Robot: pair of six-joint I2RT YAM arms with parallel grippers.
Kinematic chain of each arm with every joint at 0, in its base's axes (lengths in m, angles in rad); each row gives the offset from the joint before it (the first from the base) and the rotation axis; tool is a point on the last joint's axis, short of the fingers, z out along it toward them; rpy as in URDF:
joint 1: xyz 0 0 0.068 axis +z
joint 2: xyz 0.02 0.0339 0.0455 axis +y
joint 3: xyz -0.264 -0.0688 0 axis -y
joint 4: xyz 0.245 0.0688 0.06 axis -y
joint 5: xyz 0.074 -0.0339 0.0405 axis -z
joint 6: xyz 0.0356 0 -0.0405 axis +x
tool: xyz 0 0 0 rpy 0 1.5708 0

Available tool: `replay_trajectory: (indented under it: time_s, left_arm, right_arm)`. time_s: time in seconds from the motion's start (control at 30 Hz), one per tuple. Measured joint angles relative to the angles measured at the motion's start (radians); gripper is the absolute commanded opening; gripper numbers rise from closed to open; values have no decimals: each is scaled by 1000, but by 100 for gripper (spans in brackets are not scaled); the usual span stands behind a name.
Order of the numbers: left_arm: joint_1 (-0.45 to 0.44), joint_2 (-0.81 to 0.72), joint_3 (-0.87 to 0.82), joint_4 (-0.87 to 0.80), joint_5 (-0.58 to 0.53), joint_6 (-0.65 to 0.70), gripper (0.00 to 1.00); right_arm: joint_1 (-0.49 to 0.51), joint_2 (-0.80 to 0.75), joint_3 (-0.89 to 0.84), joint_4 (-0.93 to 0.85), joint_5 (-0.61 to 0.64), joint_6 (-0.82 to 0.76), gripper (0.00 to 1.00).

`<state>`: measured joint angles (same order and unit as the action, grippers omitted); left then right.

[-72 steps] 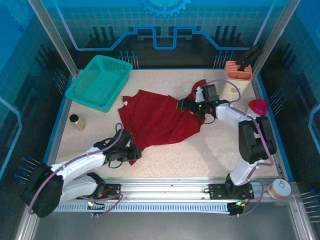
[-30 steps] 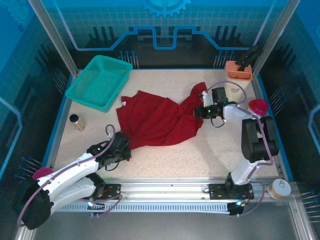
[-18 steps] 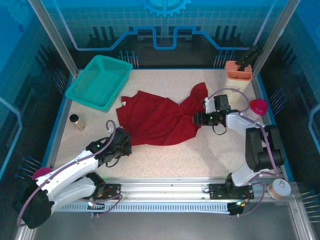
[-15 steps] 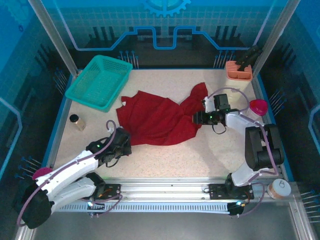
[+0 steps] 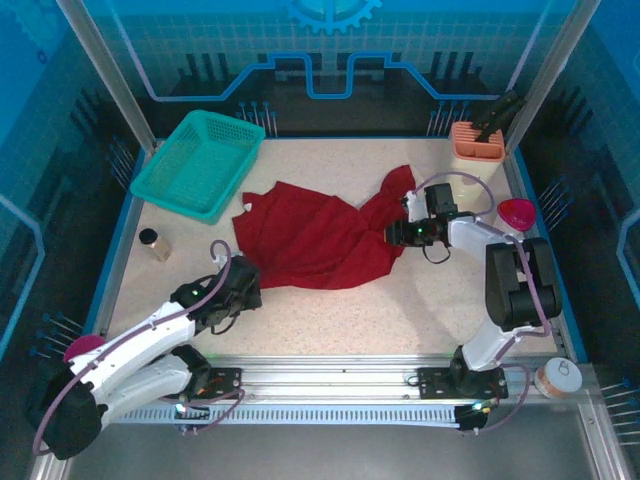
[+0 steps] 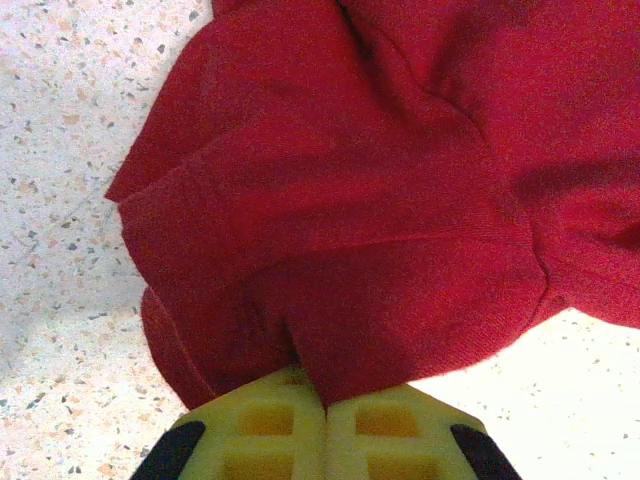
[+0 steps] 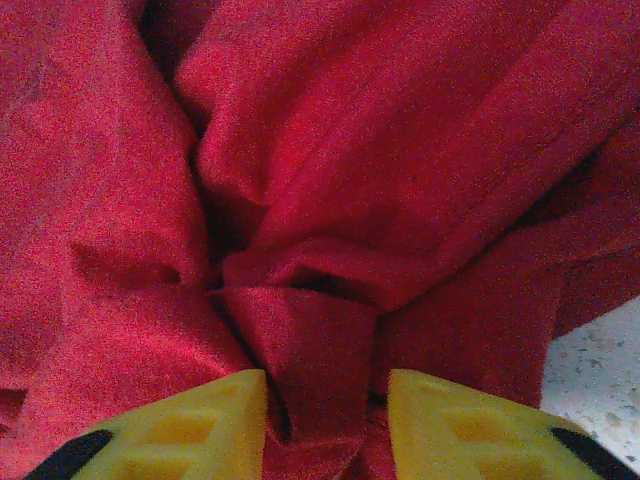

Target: Fold the inside-out t-shirt

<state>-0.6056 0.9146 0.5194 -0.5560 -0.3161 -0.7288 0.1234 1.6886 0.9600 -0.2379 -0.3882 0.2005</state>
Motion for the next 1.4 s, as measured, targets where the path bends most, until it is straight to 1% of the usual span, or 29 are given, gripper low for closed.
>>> replay_trajectory:
  time_s: [0.1, 0.17, 0.2, 0.33, 0.43, 0.53, 0.63, 0.7, 0.73, 0.83, 0.9, 0.97, 1.03, 1.1, 1.17, 1.27, 1.4]
  left_arm:
    - [0, -5, 0, -2, -6, 3, 0]
    - [1, -10, 0, -8, -10, 3, 0]
    - [2, -16, 0, -16, -11, 2, 0]
    - [7, -57, 1, -34, -21, 11, 0]
    - [23, -89, 23, -68, -25, 41, 0]
    - [29, -99, 96, -114, -47, 93, 0]
    - [31, -96, 229, -155, -93, 162, 0]
    - [32, -74, 370, -180, -114, 237, 0]
    - [32, -55, 444, -192, -114, 273, 0]
    - [4, 45, 735, -230, -114, 409, 0]
    - [-68, 124, 944, -266, -149, 512, 0]
    - [-155, 175, 1098, -288, -206, 611, 0]
    - [-244, 199, 1205, -292, -272, 717, 0]
    - [-318, 198, 1266, -283, -338, 830, 0]
    - [-359, 186, 1283, -250, -389, 930, 0]
    - [-376, 163, 1254, -169, -426, 1052, 0]
    - [-372, 140, 1132, 5, -443, 1222, 0]
  right_arm:
    - [0, 16, 5, -5, -18, -2, 17]
    - [0, 18, 6, -8, -26, -4, 4]
    - [0, 18, 6, -9, -34, -3, 0]
    - [0, 6, 4, -8, -47, 9, 0]
    - [-6, -70, -24, -1, -28, 45, 0]
    - [-18, -230, -54, -8, 55, 93, 0]
    - [-20, -426, -56, -8, 184, 137, 0]
    - [-8, -568, -41, -17, 289, 146, 0]
    - [2, -610, -22, -27, 330, 145, 0]
    - [68, -698, 131, -107, 503, 58, 0]
    - [113, -726, 260, -143, 626, -34, 0]
    - [143, -762, 361, -169, 721, -105, 0]
    - [174, -806, 439, -206, 796, -154, 0]
    - [204, -851, 489, -236, 842, -190, 0]
    - [217, -892, 523, -265, 878, -219, 0]
    - [219, -907, 534, -278, 923, -246, 0]
    - [218, -865, 481, -269, 969, -261, 0]
